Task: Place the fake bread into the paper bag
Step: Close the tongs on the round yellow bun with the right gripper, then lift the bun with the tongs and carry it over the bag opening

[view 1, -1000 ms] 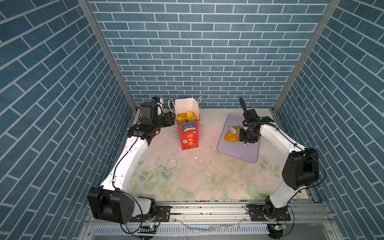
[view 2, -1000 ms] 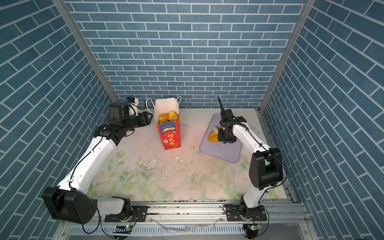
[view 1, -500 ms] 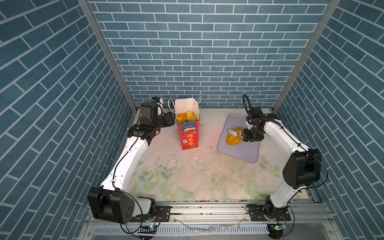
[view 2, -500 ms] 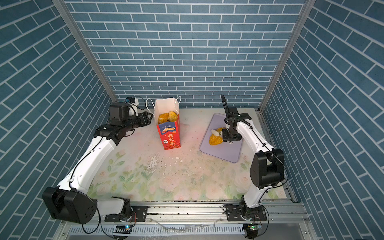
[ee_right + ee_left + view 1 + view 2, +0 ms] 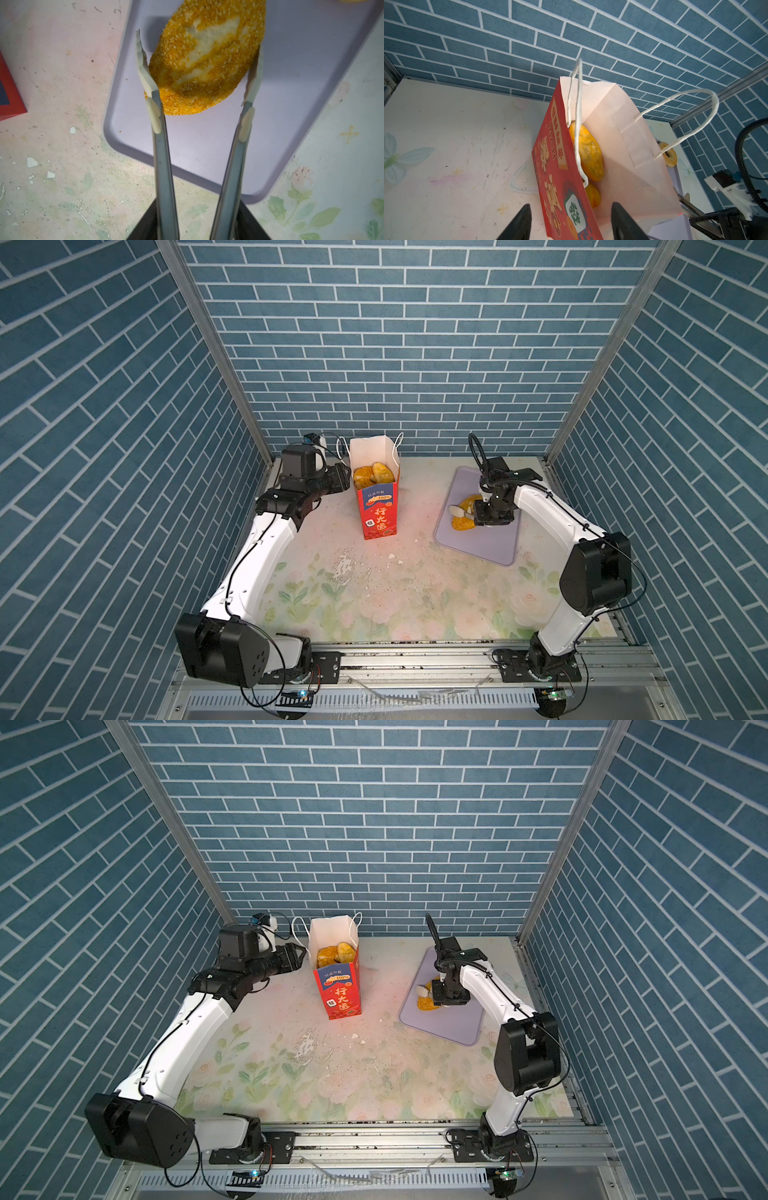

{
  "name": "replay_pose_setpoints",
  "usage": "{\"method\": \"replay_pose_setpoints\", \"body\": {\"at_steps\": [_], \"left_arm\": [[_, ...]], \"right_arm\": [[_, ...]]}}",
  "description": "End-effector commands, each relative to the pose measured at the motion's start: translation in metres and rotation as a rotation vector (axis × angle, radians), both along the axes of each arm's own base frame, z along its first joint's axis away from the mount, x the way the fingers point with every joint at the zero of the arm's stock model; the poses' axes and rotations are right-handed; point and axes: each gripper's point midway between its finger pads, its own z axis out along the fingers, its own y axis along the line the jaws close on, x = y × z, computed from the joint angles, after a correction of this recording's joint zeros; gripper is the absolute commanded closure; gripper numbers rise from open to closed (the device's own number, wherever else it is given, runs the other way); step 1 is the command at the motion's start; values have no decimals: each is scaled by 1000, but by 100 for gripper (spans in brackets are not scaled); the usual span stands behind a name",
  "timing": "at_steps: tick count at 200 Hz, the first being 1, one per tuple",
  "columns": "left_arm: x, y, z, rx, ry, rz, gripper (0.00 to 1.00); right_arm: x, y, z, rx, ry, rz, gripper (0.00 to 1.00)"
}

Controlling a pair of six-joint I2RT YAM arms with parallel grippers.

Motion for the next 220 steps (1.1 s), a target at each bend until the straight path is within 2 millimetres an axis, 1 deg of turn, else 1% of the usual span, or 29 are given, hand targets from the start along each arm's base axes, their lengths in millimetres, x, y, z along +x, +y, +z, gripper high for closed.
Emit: {"method": "replay_pose_setpoints", "body": {"at_steps": [1, 13, 27, 58, 77, 87, 112, 126, 142, 161, 178, 192, 205, 220], "left_arm": [[0, 2, -3, 6, 0, 6, 38], [-1, 3, -3, 8, 1, 8, 38], [-1, 3, -3, 9, 1, 7, 38], [0, 3, 0, 8, -6, 6, 37], [0, 3, 2, 9, -12, 7, 37], [1, 3, 2, 10, -12, 6, 37], [3, 2, 3, 8, -14, 6, 37], [4, 1, 4, 4, -15, 4, 37], [4, 1, 6, 0, -18, 5, 37], [4, 1, 5, -1, -15, 5, 37], [4, 1, 6, -7, -16, 7, 37], [4, 1, 6, -14, -17, 10, 37], [3, 2, 7, -14, -19, 15, 37], [1, 4, 8, -7, -22, 21, 38]], "right_arm": [[7, -7, 2, -36, -18, -38, 56], [7, -9, 5, -48, -26, -33, 61], [7, -13, 15, -64, -55, -25, 66], [5, -25, 54, -100, -162, -8, 73], [5, -28, 90, -90, -263, 12, 75], [5, -27, 113, -72, -332, 26, 77], [6, -18, 172, -13, -501, 97, 78], [6, -4, 205, 15, -593, 167, 78], [5, 20, 239, 39, -692, 273, 78], [5, 56, 281, 90, -819, 398, 78], [3, 93, 310, 166, -908, 515, 78], [0, 123, 325, 224, -954, 613, 78], [0, 147, 331, 243, -973, 690, 78], [0, 173, 326, 235, -971, 766, 78]]}}
